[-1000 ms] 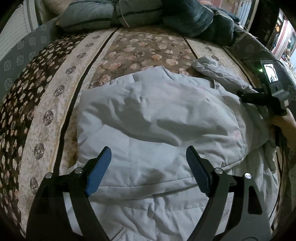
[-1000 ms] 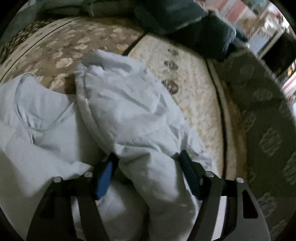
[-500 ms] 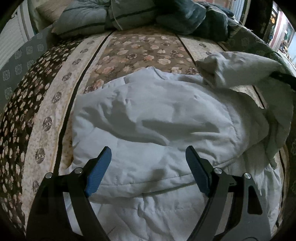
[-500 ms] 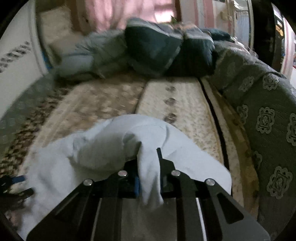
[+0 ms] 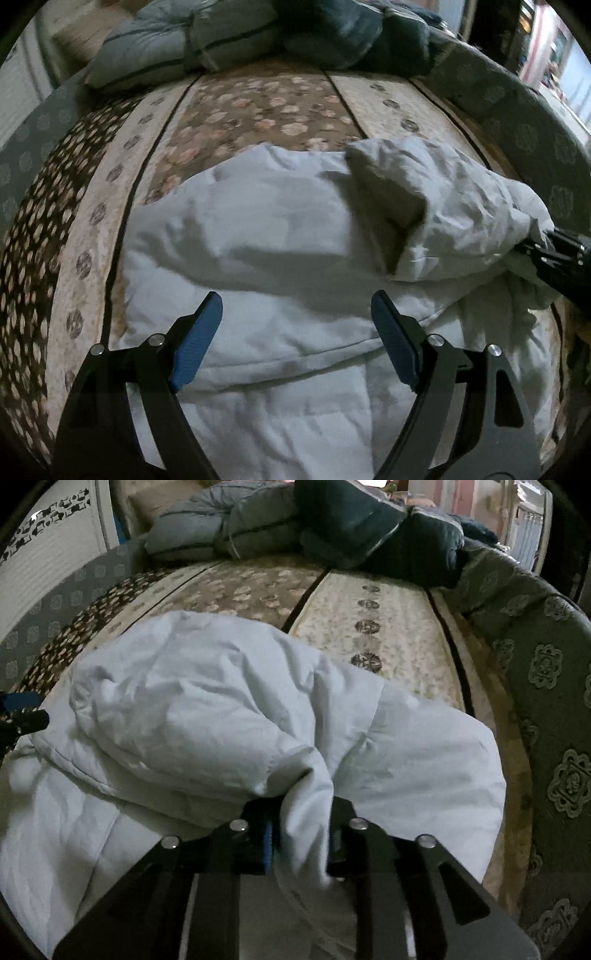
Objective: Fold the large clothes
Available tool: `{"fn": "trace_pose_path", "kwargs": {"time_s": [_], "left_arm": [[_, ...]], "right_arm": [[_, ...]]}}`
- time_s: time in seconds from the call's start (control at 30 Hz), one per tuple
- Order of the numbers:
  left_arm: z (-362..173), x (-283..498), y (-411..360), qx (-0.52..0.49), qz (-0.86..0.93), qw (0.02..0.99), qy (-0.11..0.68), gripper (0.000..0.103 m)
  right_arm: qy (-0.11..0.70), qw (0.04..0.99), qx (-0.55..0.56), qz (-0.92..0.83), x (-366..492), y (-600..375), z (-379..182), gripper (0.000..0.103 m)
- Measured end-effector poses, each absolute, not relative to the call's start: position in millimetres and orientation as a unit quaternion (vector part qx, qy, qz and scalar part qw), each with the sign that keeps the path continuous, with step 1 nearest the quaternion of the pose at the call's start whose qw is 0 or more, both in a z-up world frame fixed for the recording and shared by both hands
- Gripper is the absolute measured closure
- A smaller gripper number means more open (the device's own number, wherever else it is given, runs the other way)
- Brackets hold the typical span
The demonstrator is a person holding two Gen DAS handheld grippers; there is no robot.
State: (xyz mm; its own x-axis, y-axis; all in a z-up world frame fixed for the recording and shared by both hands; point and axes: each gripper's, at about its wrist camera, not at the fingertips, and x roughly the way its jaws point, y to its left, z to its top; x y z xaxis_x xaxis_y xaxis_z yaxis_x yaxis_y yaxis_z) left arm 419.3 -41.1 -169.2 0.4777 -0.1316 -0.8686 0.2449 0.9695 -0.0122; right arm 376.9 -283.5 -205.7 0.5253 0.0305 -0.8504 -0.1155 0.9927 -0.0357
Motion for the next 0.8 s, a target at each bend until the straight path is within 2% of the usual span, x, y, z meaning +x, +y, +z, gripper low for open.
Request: {"fn": "trace_pose_path", "kwargs": {"time_s": [0.03,0.1,0.17,0.2,0.3,0.43,0.53,0.63,0.8], "left_arm": [[-170,422,-49,0.061,-0.115,0.857,0.498,0.021],[-169,427,-61,0.061,-0.125,0.858,0.494,0.021],[-167,433,-75,0.059,-0.139,0.859,0.489,0.021],[-167,435,-79,0.058,-0.146,0.859,0.488,0.021],[-179,447,-102,0.052,-0.171,0.849,0.497,0.024],[-200,461,-120,0.045,-0.182,0.834,0.519,0.078],[-195,461,-106,0.015,-0.177,0.836,0.520,0.091],[-178,451,-85,-0.001,-0.163,0.846,0.508,0.093],[-134,412,-26,0.047,-0.103,0.878,0.465,0.093]], "right_arm": [[0.486,0.872,-0.047,0.042,377,-284,-202,0.078],[0.484,0.872,-0.058,0.038,378,-283,-193,0.063],[0.479,0.875,-0.066,0.037,373,-283,-185,0.037],[0.475,0.877,-0.066,0.038,369,-285,-181,0.034],[0.476,0.877,-0.059,0.035,361,-290,-176,0.031],[0.468,0.882,-0.046,0.023,352,-299,-175,0.031],[0.455,0.889,-0.039,0.023,343,-305,-171,0.030],[0.428,0.903,-0.028,0.016,336,-311,-165,0.023],[0.416,0.910,0.005,0.006,337,-315,-165,0.023]]}}
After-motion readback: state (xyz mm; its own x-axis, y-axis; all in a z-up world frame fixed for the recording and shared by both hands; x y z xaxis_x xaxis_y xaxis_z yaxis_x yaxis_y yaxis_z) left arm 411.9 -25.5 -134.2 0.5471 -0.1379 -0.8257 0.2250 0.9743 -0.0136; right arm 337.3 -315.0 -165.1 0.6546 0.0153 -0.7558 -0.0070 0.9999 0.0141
